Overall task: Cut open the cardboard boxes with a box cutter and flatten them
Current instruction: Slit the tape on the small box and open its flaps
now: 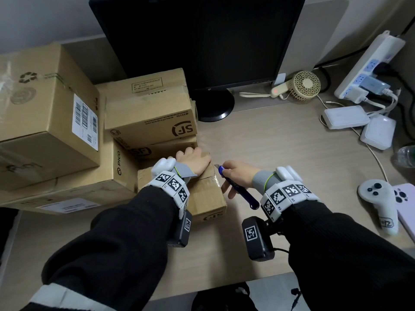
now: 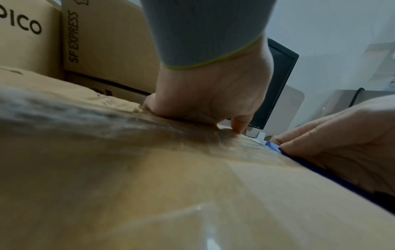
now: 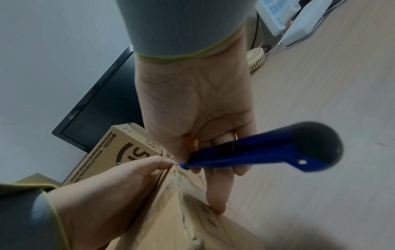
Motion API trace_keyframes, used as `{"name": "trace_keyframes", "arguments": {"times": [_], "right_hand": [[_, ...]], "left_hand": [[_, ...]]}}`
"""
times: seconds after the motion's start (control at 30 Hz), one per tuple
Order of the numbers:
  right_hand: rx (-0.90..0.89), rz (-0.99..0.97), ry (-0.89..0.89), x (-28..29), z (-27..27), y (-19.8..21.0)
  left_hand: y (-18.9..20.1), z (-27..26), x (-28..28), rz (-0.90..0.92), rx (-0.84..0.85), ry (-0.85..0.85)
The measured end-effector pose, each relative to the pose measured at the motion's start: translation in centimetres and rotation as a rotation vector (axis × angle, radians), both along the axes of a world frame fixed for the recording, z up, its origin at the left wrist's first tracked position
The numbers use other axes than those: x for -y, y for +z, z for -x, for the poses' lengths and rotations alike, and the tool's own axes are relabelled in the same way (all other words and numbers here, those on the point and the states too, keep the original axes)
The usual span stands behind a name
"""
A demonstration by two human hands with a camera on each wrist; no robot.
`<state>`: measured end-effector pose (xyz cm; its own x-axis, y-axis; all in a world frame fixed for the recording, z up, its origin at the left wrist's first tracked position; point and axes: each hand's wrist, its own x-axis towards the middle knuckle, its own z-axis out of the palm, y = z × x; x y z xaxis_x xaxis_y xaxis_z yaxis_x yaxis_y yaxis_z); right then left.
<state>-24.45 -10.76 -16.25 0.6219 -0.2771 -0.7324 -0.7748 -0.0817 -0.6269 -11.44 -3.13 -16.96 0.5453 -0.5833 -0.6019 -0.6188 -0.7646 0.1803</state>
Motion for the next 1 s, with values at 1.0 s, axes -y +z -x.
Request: {"name": "trace_keyframes", "arguments": {"times": [1.0], "right_hand": [[-0.121,-0.082,0.259,-1.4,2.2,0.6]], "left_hand": [[2.4,1.1,-0.4,-0.084,0.058,-0.160]]}}
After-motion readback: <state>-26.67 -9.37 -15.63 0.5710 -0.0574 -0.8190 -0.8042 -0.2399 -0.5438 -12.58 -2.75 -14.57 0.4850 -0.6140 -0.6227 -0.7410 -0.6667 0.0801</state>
